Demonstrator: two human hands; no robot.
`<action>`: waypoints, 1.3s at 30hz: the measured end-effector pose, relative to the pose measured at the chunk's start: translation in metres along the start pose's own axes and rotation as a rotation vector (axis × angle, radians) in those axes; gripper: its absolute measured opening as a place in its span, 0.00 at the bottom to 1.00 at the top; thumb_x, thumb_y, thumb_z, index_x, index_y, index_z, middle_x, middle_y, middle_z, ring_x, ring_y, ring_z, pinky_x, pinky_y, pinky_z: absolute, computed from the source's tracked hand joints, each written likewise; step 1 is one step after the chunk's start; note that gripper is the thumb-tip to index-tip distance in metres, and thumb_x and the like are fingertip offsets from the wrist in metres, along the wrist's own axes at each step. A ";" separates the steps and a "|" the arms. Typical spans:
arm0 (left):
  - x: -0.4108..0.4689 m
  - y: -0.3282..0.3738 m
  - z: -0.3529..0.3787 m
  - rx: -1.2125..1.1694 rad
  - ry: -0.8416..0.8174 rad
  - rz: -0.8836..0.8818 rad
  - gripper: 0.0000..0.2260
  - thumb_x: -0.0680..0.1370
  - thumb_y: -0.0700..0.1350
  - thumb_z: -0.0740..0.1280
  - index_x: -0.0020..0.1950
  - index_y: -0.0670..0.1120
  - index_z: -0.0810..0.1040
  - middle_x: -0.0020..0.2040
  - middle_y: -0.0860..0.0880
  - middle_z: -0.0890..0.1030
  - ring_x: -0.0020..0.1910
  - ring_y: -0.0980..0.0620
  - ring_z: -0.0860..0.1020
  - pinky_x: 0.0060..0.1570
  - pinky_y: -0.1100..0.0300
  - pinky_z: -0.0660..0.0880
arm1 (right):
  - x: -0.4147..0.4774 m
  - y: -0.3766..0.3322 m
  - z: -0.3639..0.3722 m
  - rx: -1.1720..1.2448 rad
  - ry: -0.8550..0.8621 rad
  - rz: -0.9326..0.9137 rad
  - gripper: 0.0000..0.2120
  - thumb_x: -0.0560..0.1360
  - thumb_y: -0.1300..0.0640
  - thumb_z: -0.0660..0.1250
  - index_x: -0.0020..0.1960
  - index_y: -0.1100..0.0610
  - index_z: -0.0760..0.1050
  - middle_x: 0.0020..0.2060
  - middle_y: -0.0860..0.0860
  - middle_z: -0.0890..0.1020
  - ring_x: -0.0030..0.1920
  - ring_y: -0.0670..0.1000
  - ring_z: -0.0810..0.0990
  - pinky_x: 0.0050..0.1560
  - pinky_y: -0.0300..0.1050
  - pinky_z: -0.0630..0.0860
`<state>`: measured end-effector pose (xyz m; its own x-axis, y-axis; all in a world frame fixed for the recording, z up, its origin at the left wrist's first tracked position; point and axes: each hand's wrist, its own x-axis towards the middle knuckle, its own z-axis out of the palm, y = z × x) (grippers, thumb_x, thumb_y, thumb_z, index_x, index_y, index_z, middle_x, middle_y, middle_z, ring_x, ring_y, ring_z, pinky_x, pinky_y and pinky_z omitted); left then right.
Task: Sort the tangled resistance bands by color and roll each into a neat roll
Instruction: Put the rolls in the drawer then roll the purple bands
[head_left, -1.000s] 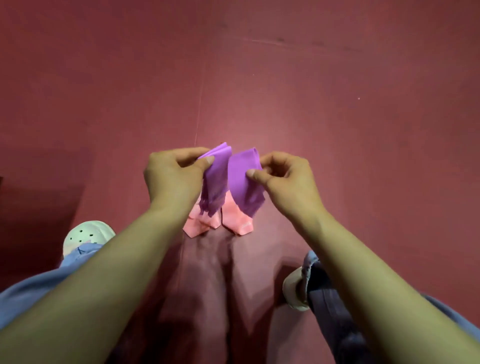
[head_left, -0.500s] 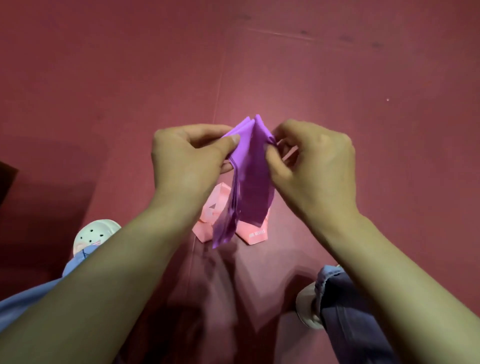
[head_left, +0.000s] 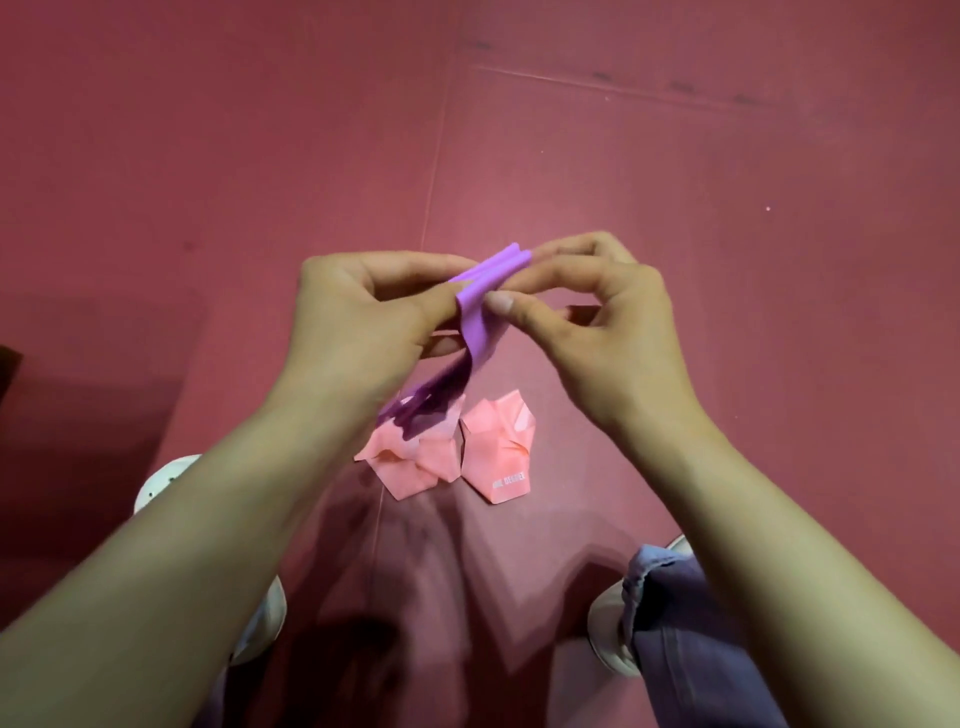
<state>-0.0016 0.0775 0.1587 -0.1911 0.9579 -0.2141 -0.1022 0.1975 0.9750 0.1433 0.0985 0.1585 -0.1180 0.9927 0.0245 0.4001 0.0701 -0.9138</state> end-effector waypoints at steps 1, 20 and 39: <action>0.000 0.000 -0.001 0.017 -0.019 -0.003 0.05 0.70 0.38 0.74 0.41 0.49 0.86 0.36 0.47 0.85 0.35 0.53 0.84 0.35 0.65 0.78 | 0.000 0.000 0.000 -0.001 0.020 0.003 0.06 0.69 0.59 0.75 0.37 0.49 0.81 0.49 0.46 0.78 0.48 0.39 0.77 0.38 0.29 0.71; 0.011 -0.007 -0.004 -0.073 -0.066 -0.176 0.06 0.73 0.37 0.71 0.41 0.46 0.86 0.40 0.45 0.86 0.37 0.53 0.84 0.35 0.66 0.78 | 0.002 0.010 -0.006 0.123 0.095 -0.043 0.12 0.68 0.64 0.76 0.44 0.48 0.81 0.40 0.44 0.84 0.40 0.43 0.83 0.41 0.33 0.75; 0.016 -0.028 0.004 0.058 0.066 -0.053 0.08 0.71 0.36 0.74 0.43 0.49 0.85 0.38 0.50 0.86 0.37 0.55 0.83 0.40 0.63 0.80 | 0.009 0.040 -0.009 0.095 0.162 0.159 0.09 0.67 0.63 0.76 0.36 0.52 0.79 0.30 0.43 0.81 0.33 0.41 0.77 0.38 0.34 0.74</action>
<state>0.0019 0.0881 0.1284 -0.2512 0.9303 -0.2672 -0.0578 0.2611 0.9636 0.1666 0.1115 0.1260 0.0897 0.9938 -0.0652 0.3141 -0.0903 -0.9451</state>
